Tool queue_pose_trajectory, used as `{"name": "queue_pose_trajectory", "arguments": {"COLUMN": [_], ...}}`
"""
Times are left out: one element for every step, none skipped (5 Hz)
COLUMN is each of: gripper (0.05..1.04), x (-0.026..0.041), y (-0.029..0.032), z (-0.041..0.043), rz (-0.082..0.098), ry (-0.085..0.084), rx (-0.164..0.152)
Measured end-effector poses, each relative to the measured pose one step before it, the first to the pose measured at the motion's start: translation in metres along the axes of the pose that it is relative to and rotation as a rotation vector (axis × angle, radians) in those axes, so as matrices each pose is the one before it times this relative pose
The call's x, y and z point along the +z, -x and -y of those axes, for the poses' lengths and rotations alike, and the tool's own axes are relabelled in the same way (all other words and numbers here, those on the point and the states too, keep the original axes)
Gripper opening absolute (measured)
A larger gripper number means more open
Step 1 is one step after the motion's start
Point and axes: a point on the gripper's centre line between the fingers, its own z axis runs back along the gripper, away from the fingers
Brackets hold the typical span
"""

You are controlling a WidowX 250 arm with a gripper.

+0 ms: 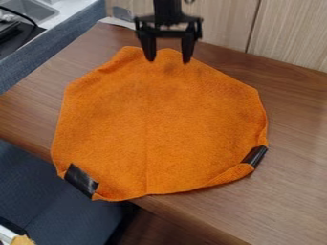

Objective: Unfold the cloth from bottom to top

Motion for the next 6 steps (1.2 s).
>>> {"name": "queue_pose_trajectory", "arguments": {"gripper": [1.0,1.0,1.0,1.0,1.0,1.0], "x": [0.02425,0.01917,0.00138,0.00058,0.00006,-0.00006], "y": [0.00621,0.00677,-0.00046,-0.00004,-0.0001,0.0001], "z": [-0.0109,-0.01357,-0.00216,0.00006,-0.00057,0.00057], "rz": [0.0284,0.0286,0.0037,0.0015,0.0002,-0.0002], "ry": [0.0137,-0.0007,-0.0003,0.0002,-0.0002,0.0002], "rx": [0.0415,0.0409,0.0027,0.0014,0.0015,0.0]}}
